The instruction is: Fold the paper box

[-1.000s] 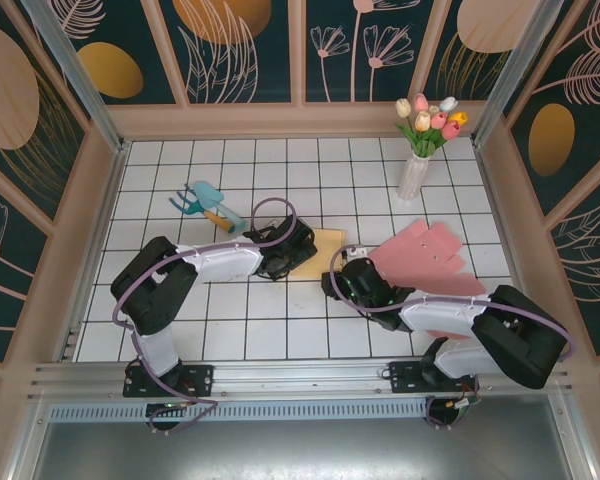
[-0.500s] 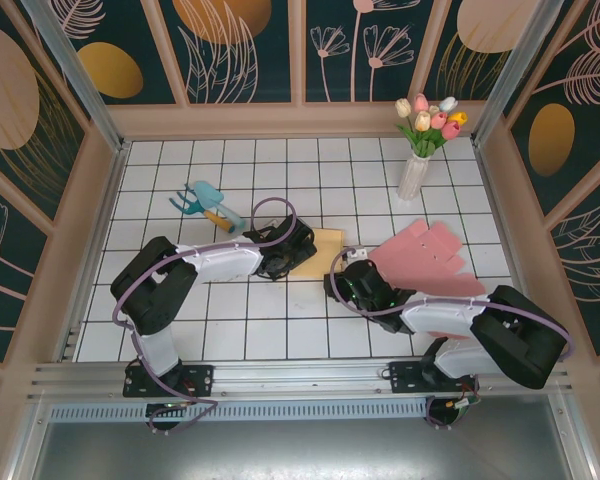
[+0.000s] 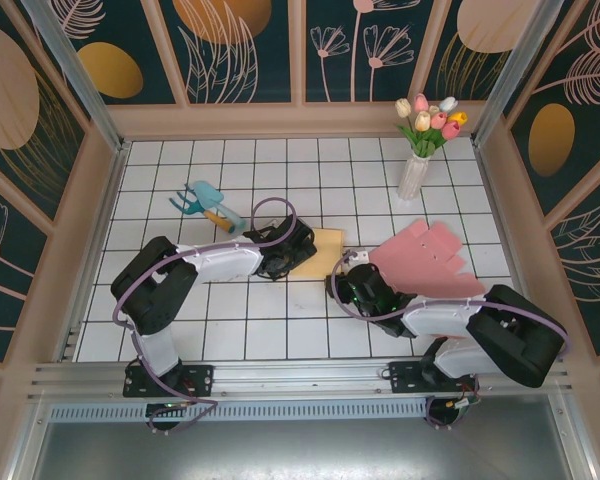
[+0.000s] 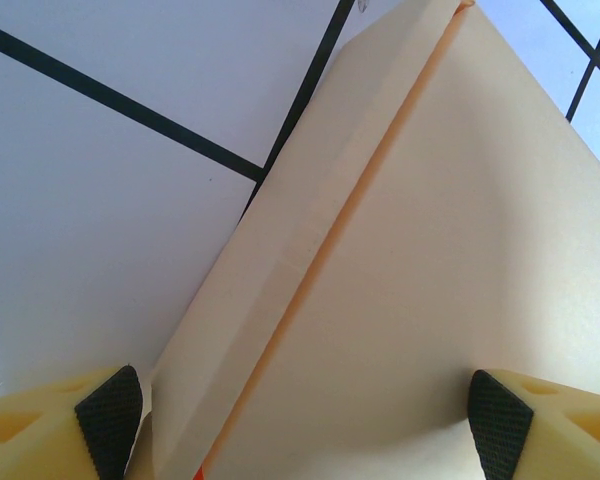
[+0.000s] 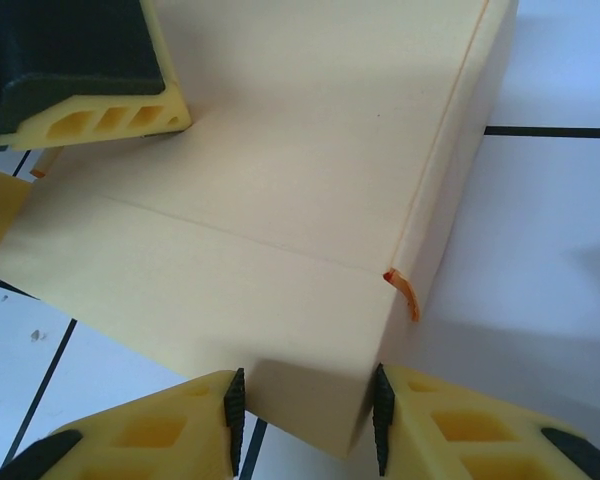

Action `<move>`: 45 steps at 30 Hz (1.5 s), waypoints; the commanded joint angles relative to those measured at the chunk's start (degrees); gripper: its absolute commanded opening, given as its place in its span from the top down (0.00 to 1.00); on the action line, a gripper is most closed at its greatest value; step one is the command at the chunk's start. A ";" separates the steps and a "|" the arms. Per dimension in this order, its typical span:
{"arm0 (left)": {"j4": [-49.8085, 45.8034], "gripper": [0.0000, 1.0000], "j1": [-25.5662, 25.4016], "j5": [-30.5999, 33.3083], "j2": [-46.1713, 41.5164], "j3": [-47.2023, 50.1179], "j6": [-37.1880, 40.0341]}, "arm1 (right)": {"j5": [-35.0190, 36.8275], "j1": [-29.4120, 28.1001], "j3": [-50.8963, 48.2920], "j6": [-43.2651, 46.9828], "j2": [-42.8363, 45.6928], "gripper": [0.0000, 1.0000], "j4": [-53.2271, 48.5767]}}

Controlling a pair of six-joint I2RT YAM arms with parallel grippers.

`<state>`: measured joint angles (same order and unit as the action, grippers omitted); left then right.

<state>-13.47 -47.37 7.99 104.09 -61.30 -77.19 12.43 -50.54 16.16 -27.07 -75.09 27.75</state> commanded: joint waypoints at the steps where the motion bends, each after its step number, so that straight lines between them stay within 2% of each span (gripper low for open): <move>1: -2.57 0.14 -0.28 -0.32 2.76 0.52 0.11 | -0.36 -0.17 -1.09 1.51 -1.22 0.60 4.23; 15: -1.64 0.15 -0.32 -1.27 3.65 0.67 0.72 | 0.15 1.30 -5.54 2.55 -3.73 0.63 13.36; 24: -1.63 0.15 -0.27 -1.31 4.01 0.57 1.06 | -3.37 3.81 -5.84 0.98 -6.65 0.63 16.51; 33: -1.47 0.15 -0.34 -1.31 3.90 0.74 1.34 | -4.69 6.32 -4.72 -0.09 -7.98 0.62 15.92; 45: -0.97 0.17 -0.32 -2.06 4.12 0.74 1.84 | -3.49 7.93 3.50 -3.55 -17.13 0.62 10.92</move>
<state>-9.61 -46.94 8.69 105.41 -61.32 -76.82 9.32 -43.09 16.93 -27.77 -89.25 42.61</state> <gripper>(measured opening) 0.835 0.379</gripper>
